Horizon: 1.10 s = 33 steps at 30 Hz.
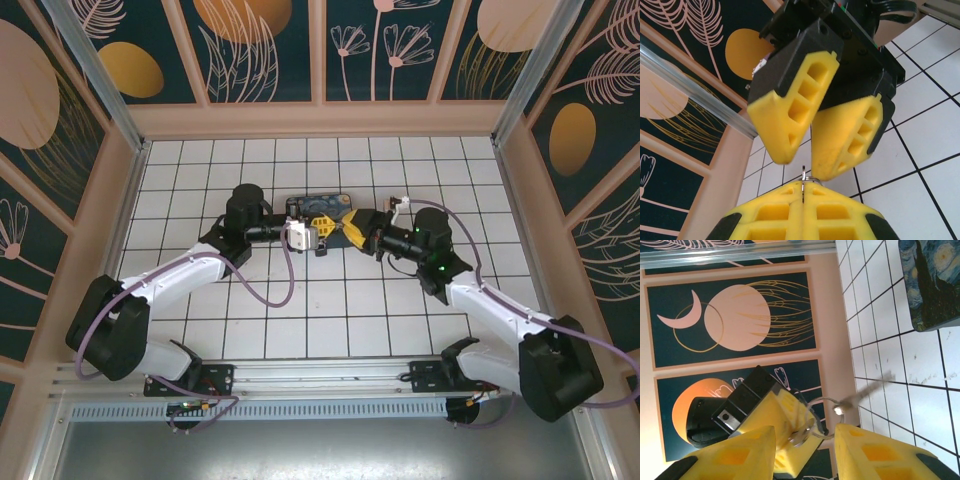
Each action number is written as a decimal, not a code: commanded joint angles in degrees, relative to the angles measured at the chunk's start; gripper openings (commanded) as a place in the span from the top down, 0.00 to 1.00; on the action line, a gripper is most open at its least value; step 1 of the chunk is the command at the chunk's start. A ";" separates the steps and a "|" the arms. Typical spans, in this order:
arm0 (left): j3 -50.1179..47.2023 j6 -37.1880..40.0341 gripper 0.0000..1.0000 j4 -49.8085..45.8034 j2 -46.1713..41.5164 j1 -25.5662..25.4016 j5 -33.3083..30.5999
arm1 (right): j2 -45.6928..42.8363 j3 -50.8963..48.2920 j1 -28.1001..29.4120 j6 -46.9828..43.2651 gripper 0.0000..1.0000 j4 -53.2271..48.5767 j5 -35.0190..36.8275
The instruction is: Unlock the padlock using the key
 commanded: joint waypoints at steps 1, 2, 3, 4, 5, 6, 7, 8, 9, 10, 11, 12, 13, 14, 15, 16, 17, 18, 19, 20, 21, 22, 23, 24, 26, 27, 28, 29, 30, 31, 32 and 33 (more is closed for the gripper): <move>-0.80 0.68 1.00 2.11 -0.61 -0.38 2.07 | 0.77 -0.68 0.56 0.94 0.66 4.63 -0.82; -0.86 0.66 1.00 2.02 -0.65 -0.38 2.11 | 0.94 -0.68 0.56 0.95 0.66 4.96 -0.82; -0.90 0.70 1.00 1.91 -0.70 -0.39 2.13 | 1.07 -0.69 0.56 1.16 0.67 5.18 -0.82; -0.85 0.80 1.00 1.66 -0.61 -0.36 2.15 | 1.16 -0.72 0.65 1.25 0.67 5.52 -0.83; -0.76 1.00 1.00 1.34 -0.61 -0.34 2.13 | 1.21 -0.68 0.73 1.25 0.68 5.71 -0.77; -0.79 1.05 1.00 1.24 -0.53 -0.42 2.14 | 1.22 -0.68 0.82 1.30 0.68 5.93 -0.73; -0.72 1.03 1.00 1.22 -0.45 -0.41 2.11 | 1.29 -0.68 0.90 1.30 0.69 5.97 -0.73; -0.68 1.03 1.00 1.17 -0.42 -0.42 2.25 | 1.33 -0.59 0.91 1.31 0.69 6.02 -0.73; -0.59 1.12 1.00 1.10 -0.30 -0.41 2.54 | 1.36 -0.59 0.99 1.31 0.70 6.12 -0.65; -0.52 1.16 1.00 1.05 -0.26 -0.47 2.68 | 1.36 -0.59 1.01 1.26 0.70 6.12 -0.58; -0.49 1.19 1.00 1.07 -0.22 -0.53 2.82 | 1.42 -0.59 1.08 1.28 0.70 6.12 -0.65; -0.51 1.13 1.00 1.06 -0.16 -0.48 2.89 | 1.46 -0.68 1.09 1.25 0.70 6.20 -0.56; -0.53 1.23 1.00 0.97 -0.11 -0.48 2.98 | 1.53 -0.75 1.09 1.37 0.71 6.38 -0.56; -0.52 1.21 1.00 0.91 -0.03 -0.49 2.97 | 1.49 -0.68 1.09 1.28 0.72 6.34 -0.55; -0.50 1.20 1.00 0.94 0.03 -0.56 2.95 | 1.54 -0.65 1.09 1.25 0.73 6.39 -0.55; -0.59 1.20 1.00 0.92 0.07 -0.64 3.02 | 1.49 -0.68 1.09 1.28 0.75 6.39 -0.47; -0.50 1.20 1.00 0.90 0.04 -0.59 2.98 | 1.58 -0.68 1.09 1.22 0.76 6.33 -0.53; -0.63 1.20 1.00 0.87 0.06 -0.62 3.08 | 1.63 -0.59 1.09 1.08 0.77 6.27 -0.55; -0.68 1.20 1.00 0.87 0.06 -0.62 3.18 | 1.68 -0.59 1.09 1.08 0.77 6.40 -0.52; -0.72 1.29 1.00 0.79 0.06 -0.57 3.16 | 1.84 -0.59 1.09 1.11 0.78 6.48 -0.55; -0.72 1.46 1.00 0.67 0.07 -0.60 3.22 | 1.95 -0.51 1.09 1.06 0.79 6.50 -0.64; -0.72 1.47 1.00 0.54 0.02 -0.68 3.17 | 2.00 -0.50 1.08 1.07 0.81 6.62 -0.73; -0.81 1.47 1.00 0.55 0.10 -0.67 2.99 | 2.00 -0.50 1.15 1.00 0.83 6.64 -0.73; -0.75 1.51 1.00 0.41 0.17 -0.72 2.76 | 1.98 -0.59 1.12 1.07 0.85 6.54 -0.73; -0.48 1.84 1.00 -0.58 0.44 -0.71 2.31 | 1.88 -0.66 1.17 1.13 0.90 6.59 -0.73; -0.50 1.82 1.00 -0.74 0.62 -0.71 1.99 | 1.71 -0.68 1.17 1.12 0.92 6.63 -0.65; -0.54 1.75 1.00 -0.75 0.68 -0.74 1.77 | 1.60 -0.76 1.15 1.21 0.94 6.74 -0.64; -0.62 1.25 1.00 -0.58 0.84 -0.71 1.58 | 1.45 -0.81 1.17 1.14 0.95 6.59 -0.51; -0.68 0.50 1.00 -0.41 0.95 -0.70 1.44 | 1.24 -1.00 1.15 1.21 0.97 6.58 -0.17; -0.72 -0.25 0.97 -0.17 0.99 -0.67 1.32 | 1.07 -1.19 1.09 1.16 0.98 6.54 0.05; -0.73 -2.13 0.93 0.76 1.06 -0.74 1.04 | 0.88 -1.41 1.09 1.29 0.98 6.57 0.30; -0.92 -3.89 0.90 1.16 1.11 -0.72 0.52 | 0.68 -1.70 1.00 1.43 0.99 6.87 0.65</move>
